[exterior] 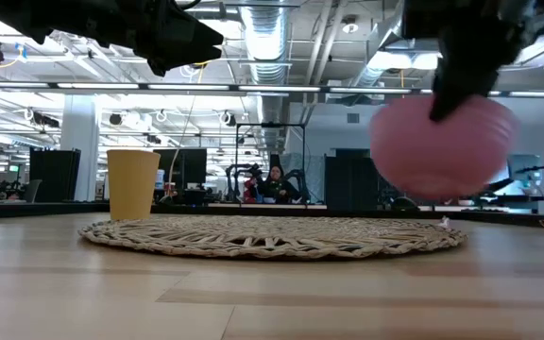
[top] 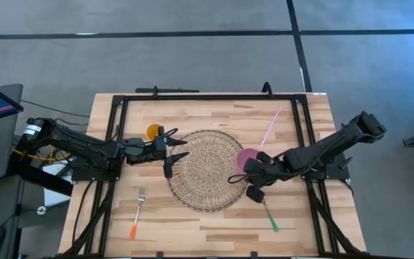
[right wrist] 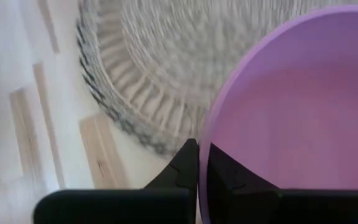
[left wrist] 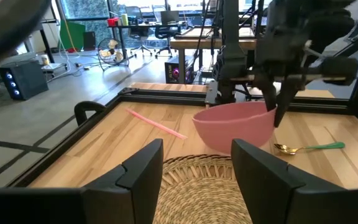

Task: Pick & Place Utensil
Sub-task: Put the pink bowl on the mat

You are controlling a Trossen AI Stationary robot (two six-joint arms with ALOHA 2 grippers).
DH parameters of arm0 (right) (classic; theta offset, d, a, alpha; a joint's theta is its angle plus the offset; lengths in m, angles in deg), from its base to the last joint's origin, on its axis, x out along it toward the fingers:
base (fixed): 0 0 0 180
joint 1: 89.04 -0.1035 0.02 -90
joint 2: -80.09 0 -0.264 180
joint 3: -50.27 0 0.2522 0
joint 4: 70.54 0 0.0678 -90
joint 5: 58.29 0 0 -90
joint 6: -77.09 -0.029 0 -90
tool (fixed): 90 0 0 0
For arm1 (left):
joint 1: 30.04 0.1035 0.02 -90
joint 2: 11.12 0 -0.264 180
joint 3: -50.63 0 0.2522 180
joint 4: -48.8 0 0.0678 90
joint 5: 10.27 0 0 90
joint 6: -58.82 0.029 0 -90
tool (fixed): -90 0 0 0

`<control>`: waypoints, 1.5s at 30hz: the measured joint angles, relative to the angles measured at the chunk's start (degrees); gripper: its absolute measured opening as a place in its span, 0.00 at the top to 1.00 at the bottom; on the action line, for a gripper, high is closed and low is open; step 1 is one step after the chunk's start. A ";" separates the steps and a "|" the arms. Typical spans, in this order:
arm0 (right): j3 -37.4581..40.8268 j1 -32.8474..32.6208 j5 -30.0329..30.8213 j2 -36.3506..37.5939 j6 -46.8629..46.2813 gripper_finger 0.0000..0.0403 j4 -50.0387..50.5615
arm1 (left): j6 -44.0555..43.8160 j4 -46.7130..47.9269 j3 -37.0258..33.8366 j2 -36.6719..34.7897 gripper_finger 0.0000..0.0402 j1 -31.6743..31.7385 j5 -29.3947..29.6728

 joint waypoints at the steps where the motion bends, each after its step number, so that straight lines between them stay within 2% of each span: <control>1: -0.59 0.02 0.87 0.00 1.22 0.99 -0.85 | 0.00 0.00 0.00 0.00 0.52 0.00 -0.02; 6: -1.16 0.26 4.85 0.00 5.58 1.00 -10.21 | 0.01 0.00 0.00 0.00 0.52 0.00 0.00; 10: -1.18 0.93 4.97 -2.12 8.60 0.99 -19.25 | 0.01 0.00 0.00 0.00 0.52 0.00 -0.01; 13: -1.23 0.89 3.62 -5.49 13.15 0.99 -26.41 | 0.00 -0.01 0.00 -0.02 0.52 0.00 0.00; 16: -1.33 1.52 -0.01 -9.20 15.88 0.99 -29.20 | 0.02 -0.01 0.00 -0.04 0.52 0.00 0.00; 21: -4.04 2.93 -1.87 -14.06 17.20 0.99 -29.35 | 0.02 -0.22 0.00 -0.04 0.52 0.00 0.00; 25: -7.06 3.61 -5.91 -18.54 20.07 1.00 -28.82 | 0.02 -0.22 0.00 -0.04 0.52 0.00 0.00; 29: -11.93 3.58 -6.81 -22.11 23.03 1.00 -24.87 | 0.02 -0.23 0.00 -0.04 0.52 0.00 -0.01; 34: -17.93 3.61 -7.14 -25.87 23.67 1.00 -13.06 | 0.02 -0.14 0.00 -0.04 0.52 0.00 -0.02; 41: -23.54 3.39 -8.87 -31.62 27.67 1.00 -6.40 | 0.02 0.03 -0.02 -0.04 0.52 0.00 -0.02; 45: -24.94 3.88 -12.28 -32.83 27.72 0.98 -4.48 | 0.02 0.06 -0.02 -0.03 0.52 0.00 -0.02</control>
